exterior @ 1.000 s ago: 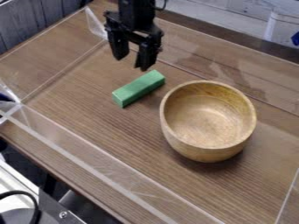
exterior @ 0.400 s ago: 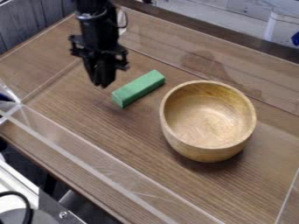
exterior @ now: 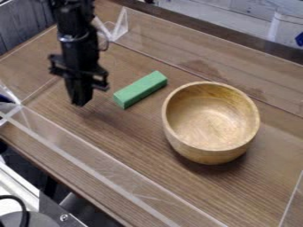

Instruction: Remove the green block from inside the brown bowl and put it on the table

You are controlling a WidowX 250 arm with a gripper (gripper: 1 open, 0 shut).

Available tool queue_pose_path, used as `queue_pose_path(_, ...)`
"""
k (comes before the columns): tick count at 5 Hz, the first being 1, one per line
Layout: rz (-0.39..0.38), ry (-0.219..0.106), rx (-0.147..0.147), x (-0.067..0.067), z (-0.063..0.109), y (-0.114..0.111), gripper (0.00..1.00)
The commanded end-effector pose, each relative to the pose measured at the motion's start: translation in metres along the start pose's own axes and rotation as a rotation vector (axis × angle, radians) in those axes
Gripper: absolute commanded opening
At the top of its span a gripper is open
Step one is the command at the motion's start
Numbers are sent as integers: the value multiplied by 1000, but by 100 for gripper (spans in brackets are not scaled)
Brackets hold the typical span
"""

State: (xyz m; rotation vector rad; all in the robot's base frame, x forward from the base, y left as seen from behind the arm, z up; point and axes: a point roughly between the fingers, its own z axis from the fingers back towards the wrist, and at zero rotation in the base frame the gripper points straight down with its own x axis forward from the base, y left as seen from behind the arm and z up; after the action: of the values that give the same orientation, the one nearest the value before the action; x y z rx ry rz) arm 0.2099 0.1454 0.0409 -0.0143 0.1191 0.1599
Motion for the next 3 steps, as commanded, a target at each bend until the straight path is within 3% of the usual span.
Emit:
queue_pose_path(1,-6,-40,-3,12,5,20,0)
queue_pose_path(2,-24,-33,-50,13,0,23,0)
queue_pose_path(3,-37,-24,-92,14,0,22,100)
